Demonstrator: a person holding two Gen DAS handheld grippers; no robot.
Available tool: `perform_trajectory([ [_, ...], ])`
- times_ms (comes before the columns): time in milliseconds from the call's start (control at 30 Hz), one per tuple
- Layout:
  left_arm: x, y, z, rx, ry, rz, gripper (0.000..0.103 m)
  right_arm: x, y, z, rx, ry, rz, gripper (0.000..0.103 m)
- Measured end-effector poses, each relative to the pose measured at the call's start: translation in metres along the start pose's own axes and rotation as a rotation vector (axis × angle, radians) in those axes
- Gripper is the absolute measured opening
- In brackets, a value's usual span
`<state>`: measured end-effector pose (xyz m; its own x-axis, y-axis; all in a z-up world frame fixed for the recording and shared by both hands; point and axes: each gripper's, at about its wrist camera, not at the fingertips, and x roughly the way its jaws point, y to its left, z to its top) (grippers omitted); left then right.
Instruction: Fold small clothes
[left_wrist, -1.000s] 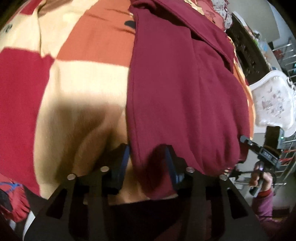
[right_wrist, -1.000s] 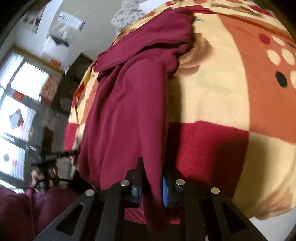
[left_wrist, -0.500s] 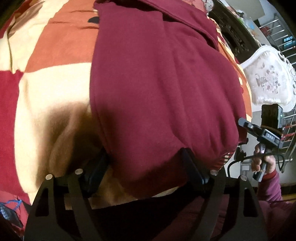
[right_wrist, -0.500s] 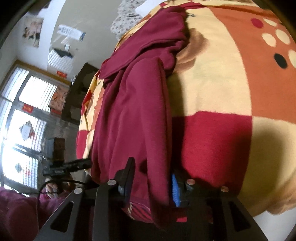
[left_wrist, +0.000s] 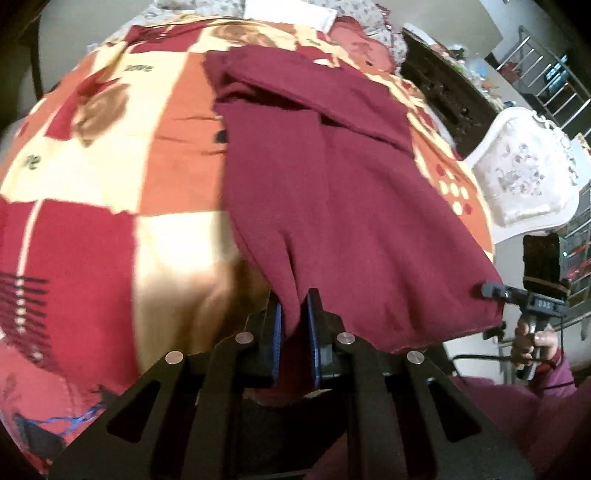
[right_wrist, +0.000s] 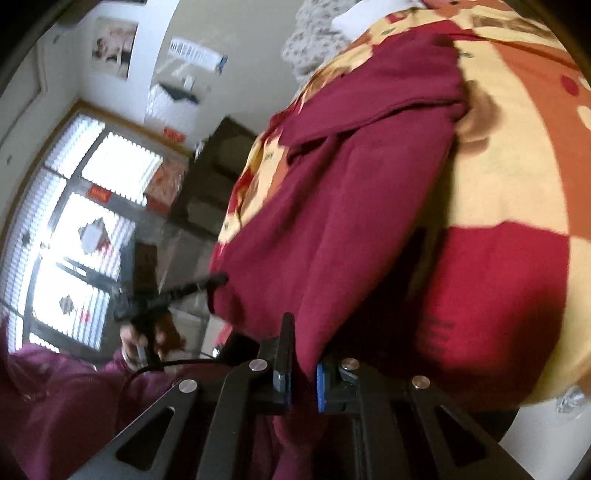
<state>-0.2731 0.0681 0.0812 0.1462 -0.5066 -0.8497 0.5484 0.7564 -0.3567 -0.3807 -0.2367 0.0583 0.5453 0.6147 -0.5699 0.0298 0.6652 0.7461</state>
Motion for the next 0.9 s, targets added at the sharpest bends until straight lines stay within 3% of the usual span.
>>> perform_trajectory([
  [133, 0.023, 0.023, -0.013, -0.084, 0.077, 0.029, 0.006, 0.015, -0.019, -0.004, 0.072, 0.022, -0.008, 0.008],
  [200, 0.025, 0.027, -0.01, -0.126, 0.069, 0.004, 0.006, 0.011, -0.024, 0.005, 0.094, 0.009, 0.02, 0.008],
  [333, 0.023, 0.017, 0.006, -0.083, 0.042, -0.004, 0.006, -0.004, -0.009, 0.034, 0.051, -0.034, 0.086, 0.008],
  [467, 0.024, 0.017, 0.009, -0.062, 0.079, -0.055, 0.006, -0.006, -0.004, 0.052, -0.02, -0.009, 0.009, 0.008],
  [600, 0.029, 0.033, 0.002, -0.123, 0.157, -0.08, 0.006, 0.001, -0.016, 0.052, 0.025, 0.009, 0.011, 0.008],
  [633, 0.031, 0.037, -0.001, -0.15, 0.165, -0.082, 0.013, 0.002, -0.02, 0.051, 0.041, 0.007, 0.019, 0.008],
  [733, 0.033, 0.041, -0.008, -0.197, 0.164, -0.123, 0.051, 0.002, -0.027, 0.048, 0.077, 0.007, 0.04, 0.008],
  [767, 0.033, 0.04, -0.008, -0.205, 0.159, -0.136, 0.057, 0.002, -0.029, 0.048, 0.081, 0.008, 0.041, 0.008],
  [833, 0.04, 0.035, -0.008, -0.195, 0.166, -0.148, 0.057, 0.003, -0.032, 0.047, 0.096, 0.016, 0.044, 0.008],
  [900, 0.051, 0.031, -0.007, -0.17, 0.204, -0.096, 0.057, 0.0, -0.035, 0.044, 0.111, 0.017, 0.052, 0.008],
])
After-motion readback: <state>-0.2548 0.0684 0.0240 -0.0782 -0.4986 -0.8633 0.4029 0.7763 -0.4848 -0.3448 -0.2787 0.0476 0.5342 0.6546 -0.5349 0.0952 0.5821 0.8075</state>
